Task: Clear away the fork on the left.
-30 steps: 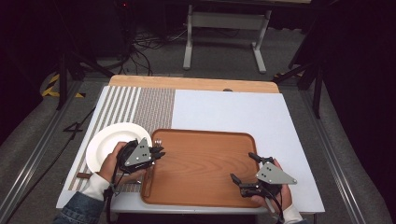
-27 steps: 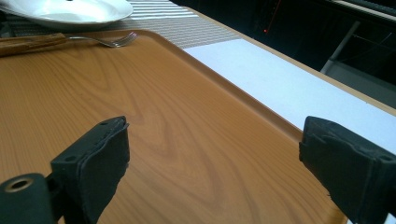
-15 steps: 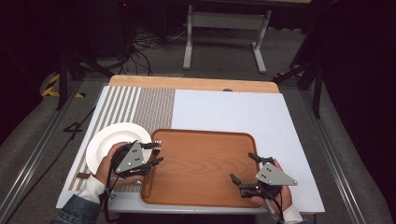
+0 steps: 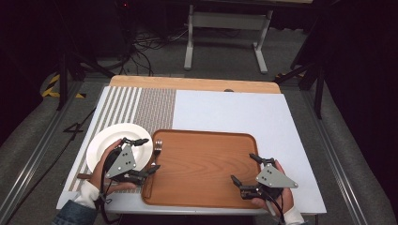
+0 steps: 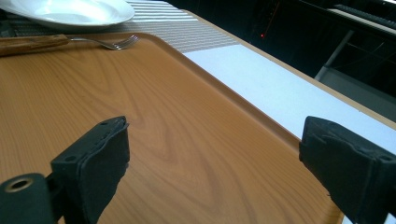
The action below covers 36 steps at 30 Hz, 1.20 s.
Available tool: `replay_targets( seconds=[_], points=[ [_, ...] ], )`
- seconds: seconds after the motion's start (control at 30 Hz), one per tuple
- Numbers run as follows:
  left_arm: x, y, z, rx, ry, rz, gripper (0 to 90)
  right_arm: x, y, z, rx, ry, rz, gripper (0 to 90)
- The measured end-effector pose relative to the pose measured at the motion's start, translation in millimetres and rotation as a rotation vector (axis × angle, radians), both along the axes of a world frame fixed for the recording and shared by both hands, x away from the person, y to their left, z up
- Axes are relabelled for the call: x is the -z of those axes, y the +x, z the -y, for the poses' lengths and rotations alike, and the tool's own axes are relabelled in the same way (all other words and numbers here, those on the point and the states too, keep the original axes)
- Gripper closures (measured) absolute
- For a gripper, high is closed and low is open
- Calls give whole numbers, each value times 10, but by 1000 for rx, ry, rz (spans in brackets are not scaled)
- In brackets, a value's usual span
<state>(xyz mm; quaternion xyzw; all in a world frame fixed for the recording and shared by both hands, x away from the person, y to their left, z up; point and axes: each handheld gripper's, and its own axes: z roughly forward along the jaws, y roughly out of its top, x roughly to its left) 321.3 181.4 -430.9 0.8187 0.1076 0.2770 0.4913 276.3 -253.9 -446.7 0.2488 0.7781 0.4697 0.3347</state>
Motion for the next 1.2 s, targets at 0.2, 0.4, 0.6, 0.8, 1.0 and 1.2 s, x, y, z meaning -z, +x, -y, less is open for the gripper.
replay_targets(
  seconds=[0.2,0.4,0.6,0.8,1.0,1.2],
  points=[
    [35,-58,-112,-17,-7,1,94,-8,-13,-4,3,-1,9,95],
    [93,-103,-229,-50,-27,8,89,-9,-27,0,7,-6,17,95],
    [157,-133,-330,-78,-43,1,89,1,-30,7,11,-8,17,95],
    [248,-192,-411,-122,-62,-18,79,12,-30,18,12,-14,14,95],
    [309,-238,-466,-145,-72,-39,67,13,-37,25,13,-13,15,95],
    [315,-223,-474,-135,-84,-54,55,24,-44,18,10,-20,16,95]
  ],
)
